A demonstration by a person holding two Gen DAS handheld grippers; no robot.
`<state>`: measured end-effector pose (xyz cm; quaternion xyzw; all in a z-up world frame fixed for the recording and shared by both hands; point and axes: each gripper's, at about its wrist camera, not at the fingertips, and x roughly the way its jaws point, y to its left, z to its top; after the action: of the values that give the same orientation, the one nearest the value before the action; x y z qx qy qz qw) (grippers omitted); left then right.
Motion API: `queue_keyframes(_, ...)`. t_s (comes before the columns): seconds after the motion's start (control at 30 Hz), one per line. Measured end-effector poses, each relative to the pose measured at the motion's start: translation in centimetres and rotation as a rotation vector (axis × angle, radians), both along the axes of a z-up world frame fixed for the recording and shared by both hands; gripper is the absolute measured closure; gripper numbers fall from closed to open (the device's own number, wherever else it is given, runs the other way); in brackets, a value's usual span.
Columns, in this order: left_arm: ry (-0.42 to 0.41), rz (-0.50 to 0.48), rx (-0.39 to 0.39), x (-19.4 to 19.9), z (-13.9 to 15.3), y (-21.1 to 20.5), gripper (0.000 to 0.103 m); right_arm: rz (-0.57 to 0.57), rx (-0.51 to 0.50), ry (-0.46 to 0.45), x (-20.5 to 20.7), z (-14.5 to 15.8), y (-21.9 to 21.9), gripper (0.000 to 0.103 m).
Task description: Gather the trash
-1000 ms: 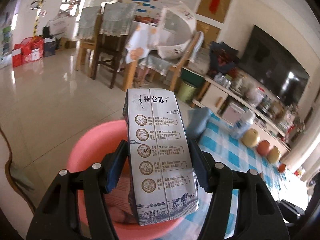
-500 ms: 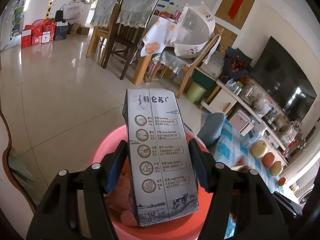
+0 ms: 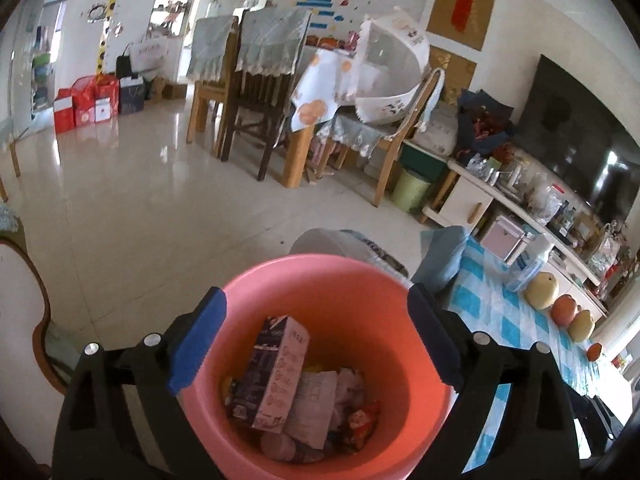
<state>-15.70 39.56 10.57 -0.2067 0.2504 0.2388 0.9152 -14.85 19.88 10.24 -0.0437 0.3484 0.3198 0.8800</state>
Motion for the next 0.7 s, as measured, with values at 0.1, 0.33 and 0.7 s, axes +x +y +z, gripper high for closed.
queue_keyframes(0.1,-0.015,-0.022,0.029,0.3,0.5,-1.6,0.01,-0.038,-0.001,0.0,-0.2,-0.1,-1.9,0.015)
queue_keyframes(0.33,-0.05,-0.082,0.129,0.5,2.0,-6.1,0.007,-0.117,-0.019,-0.027,-1.4,0.5,-6.1,0.015)
queue_keyframes(0.7,-0.075,-0.19,0.223,0.8,3.7,-12.8,0.004,-0.249,-0.062,-0.112,-4.3,2.3,-12.6,0.015)
